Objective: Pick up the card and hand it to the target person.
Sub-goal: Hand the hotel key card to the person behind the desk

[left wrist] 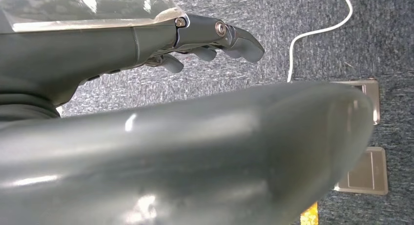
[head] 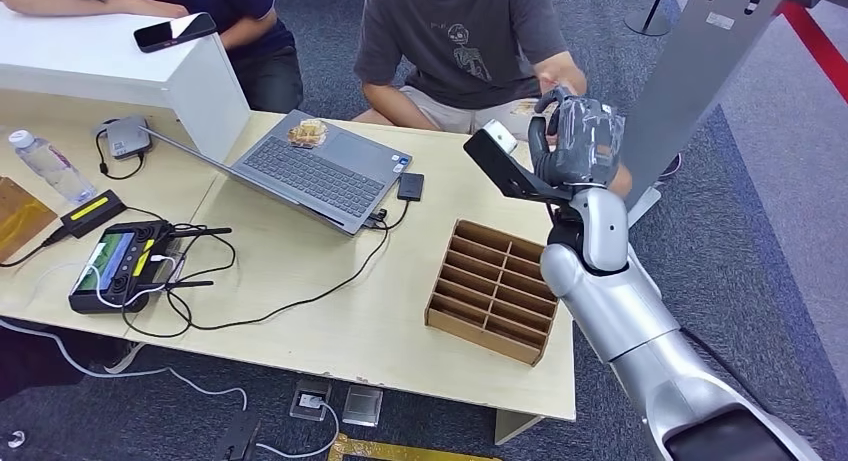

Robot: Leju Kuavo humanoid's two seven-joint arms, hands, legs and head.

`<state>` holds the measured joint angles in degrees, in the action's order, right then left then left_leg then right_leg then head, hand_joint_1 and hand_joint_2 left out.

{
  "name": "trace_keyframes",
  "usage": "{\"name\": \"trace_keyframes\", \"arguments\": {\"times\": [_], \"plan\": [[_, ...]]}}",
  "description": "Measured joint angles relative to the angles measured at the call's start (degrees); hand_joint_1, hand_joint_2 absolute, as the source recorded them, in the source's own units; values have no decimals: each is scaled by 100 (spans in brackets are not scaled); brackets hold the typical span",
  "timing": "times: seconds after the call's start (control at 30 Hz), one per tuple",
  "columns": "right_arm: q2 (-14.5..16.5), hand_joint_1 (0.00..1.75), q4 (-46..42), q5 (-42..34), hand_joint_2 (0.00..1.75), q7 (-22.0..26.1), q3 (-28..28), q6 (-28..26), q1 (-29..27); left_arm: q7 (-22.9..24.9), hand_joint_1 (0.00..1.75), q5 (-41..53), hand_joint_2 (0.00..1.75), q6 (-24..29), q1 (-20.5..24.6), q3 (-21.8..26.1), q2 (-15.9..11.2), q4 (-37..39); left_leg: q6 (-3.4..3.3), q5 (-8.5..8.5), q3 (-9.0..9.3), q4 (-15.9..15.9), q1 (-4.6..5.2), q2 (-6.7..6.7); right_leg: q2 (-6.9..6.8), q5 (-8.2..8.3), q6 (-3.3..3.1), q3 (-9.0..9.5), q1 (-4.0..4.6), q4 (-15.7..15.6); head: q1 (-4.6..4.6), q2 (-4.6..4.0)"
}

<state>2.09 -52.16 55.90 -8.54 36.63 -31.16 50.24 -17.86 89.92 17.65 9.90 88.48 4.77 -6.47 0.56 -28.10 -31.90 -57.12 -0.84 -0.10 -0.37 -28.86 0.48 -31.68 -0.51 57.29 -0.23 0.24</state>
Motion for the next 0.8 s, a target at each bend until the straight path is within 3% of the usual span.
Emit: {"name": "trace_keyframes", "arguments": {"times": [0.4,0.53,0.6,0.8], "plan": [[402,144,1155,337,175,-50,260,-3,203,-4,0,-1,0,-13,-2,3,-23,0,0,0,1,0,0,0,0,0,0,0,0,0,1,0],[484,16,1354,374,175,-67,309,-2,237,-3,0,-8,0,-11,-2,7,-37,0,0,0,1,0,0,1,0,0,0,-1,0,0,-1,0],[509,0,1426,378,175,-85,345,4,253,-10,0,-13,0,-13,-3,8,-39,0,0,0,1,0,0,1,0,0,0,-1,0,0,0,0],[560,0,1589,376,175,-125,381,10,269,-26,0,-17,0,-19,-5,10,-44,0,0,0,2,-1,0,1,0,0,0,0,0,0,5,0]]}}
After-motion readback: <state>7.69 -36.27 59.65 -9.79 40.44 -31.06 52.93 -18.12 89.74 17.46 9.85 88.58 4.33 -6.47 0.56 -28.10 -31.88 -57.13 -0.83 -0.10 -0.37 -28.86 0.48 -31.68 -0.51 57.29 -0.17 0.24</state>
